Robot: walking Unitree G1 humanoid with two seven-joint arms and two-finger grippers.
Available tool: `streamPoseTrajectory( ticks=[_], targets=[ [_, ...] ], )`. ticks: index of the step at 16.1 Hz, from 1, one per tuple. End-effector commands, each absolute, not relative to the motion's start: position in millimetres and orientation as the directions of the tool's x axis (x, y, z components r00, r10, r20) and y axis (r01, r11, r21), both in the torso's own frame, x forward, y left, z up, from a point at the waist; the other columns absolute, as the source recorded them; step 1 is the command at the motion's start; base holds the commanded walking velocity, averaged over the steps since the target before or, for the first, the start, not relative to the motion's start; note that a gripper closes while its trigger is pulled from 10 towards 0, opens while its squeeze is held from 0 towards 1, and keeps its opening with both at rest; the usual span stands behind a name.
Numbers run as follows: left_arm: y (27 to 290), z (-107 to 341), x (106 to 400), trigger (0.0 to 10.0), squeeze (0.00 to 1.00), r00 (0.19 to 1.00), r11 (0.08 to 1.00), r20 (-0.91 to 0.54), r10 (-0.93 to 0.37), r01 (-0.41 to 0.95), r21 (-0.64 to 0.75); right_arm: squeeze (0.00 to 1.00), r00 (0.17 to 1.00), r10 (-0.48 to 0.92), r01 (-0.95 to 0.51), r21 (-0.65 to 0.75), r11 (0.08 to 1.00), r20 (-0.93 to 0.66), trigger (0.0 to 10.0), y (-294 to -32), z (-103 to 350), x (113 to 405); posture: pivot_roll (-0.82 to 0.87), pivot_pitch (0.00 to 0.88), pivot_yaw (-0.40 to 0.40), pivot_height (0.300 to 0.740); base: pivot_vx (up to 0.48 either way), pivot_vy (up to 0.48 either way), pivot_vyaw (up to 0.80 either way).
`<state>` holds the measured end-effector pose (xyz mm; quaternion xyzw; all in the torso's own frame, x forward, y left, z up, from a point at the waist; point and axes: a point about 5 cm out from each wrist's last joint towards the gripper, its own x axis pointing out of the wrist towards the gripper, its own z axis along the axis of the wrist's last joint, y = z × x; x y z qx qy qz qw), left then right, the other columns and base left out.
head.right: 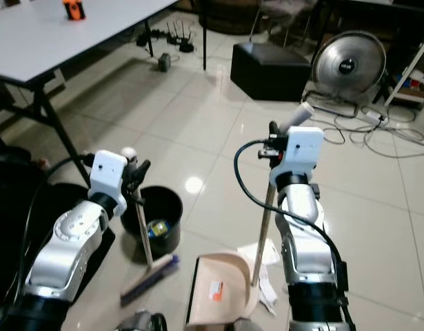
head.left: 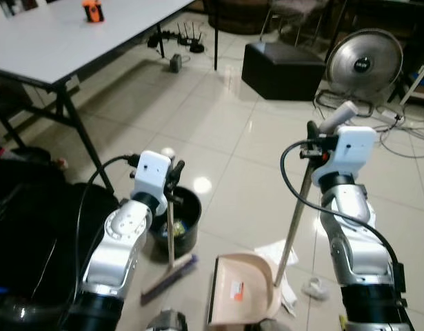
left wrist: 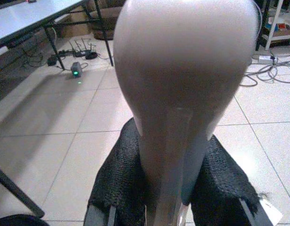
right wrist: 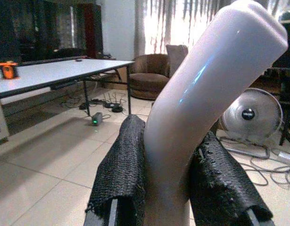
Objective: Sweep floor
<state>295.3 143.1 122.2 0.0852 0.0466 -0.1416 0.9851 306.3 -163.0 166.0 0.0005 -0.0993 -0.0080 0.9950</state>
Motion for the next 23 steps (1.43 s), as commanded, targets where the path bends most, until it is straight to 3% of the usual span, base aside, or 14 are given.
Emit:
streamPoseTrajectory(
  ticks=[1,9,13,18,23],
  targets=[
    [144,128,298,10.0,0.0,0.958,0.944,-0.087,-0.273,0.284,0.168,0.0,0.974,-0.009,0.011,-0.005,1.0,0.224,10.0,-164,173,308,-0.11,0.0,0.017,0.74,-0.296,0.0,0.0],
    [136,134,305,10.0,0.0,0.954,0.941,-0.053,-0.296,0.301,0.157,0.0,0.981,-0.042,0.045,-0.016,0.999,0.19,10.0,-171,169,302,-0.11,0.0,0.029,0.74,-0.178,0.0,0.0],
    [126,144,311,10.0,0.0,0.946,0.939,-0.011,-0.325,0.324,0.112,0.0,0.978,-0.083,0.084,0.002,0.996,0.193,10.0,-177,170,297,-0.12,0.0,0.037,0.74,0.0,0.0,-0.74],
    [119,144,311,10.0,0.0,0.935,0.929,-0.007,-0.356,0.354,0.103,0.0,0.977,-0.086,0.108,-0.107,0.988,0.195,10.0,-185,174,288,-0.13,0.0,0.038,0.74,0.0,0.0,-0.8],
    [122,141,306,10.0,0.0,0.939,0.937,-0.001,-0.344,0.343,0.065,0.0,0.973,-0.107,0.133,-0.117,0.984,0.202,10.0,-190,180,280,-0.15,0.0,0.037,0.74,0.0,0.0,-0.8]
  ],
)
